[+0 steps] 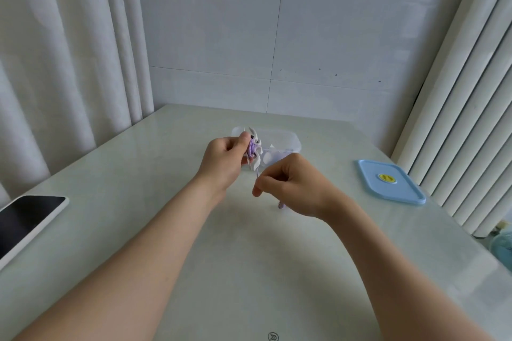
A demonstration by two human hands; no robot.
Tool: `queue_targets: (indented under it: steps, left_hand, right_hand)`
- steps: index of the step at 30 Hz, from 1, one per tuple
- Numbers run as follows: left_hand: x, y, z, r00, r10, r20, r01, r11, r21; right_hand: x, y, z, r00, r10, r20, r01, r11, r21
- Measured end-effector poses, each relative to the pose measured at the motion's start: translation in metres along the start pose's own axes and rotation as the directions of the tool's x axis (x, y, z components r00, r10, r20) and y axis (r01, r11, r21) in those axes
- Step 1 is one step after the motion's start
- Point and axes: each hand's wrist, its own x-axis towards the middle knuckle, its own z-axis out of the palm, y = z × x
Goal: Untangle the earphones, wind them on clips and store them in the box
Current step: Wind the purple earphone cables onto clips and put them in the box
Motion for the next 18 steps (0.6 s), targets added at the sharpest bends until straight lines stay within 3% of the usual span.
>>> queue_targets:
  steps: [5, 11, 15, 18]
  left_hand:
    - [-0.003, 0.009, 0.005, 0.990, -0.140, 0.004, 0.137, 0.959, -0.249]
    - [-0.003, 0.005, 0.006, 0.974, -0.225, -0.015, 0.213, 0.941, -0.262]
    - [-0.004, -0.001, 0.002, 0.986, -0.162, 0.025, 0.163, 0.984, -0.077]
    - [-0.003, -0.008, -0.002, 0.996, -0.032, 0.089, 0.021, 0.993, 0.116]
  right_hand:
    - [-0.004, -0.002, 0.001, 0.998, 0.012, 0.054, -0.010, 0.999, -0.035]
    - [-0.008, -0.008, 0.001, 0.993, 0.031, 0.115, -0.027, 0.999, -0.035]
    - [-0.007, -0.012, 0.003, 0.998, -0.022, 0.063, 0.023, 1.000, -0.011]
    - [-0.003, -0.011, -0.001, 0.986, 0.018, -0.168, 0.005, 0.991, 0.131]
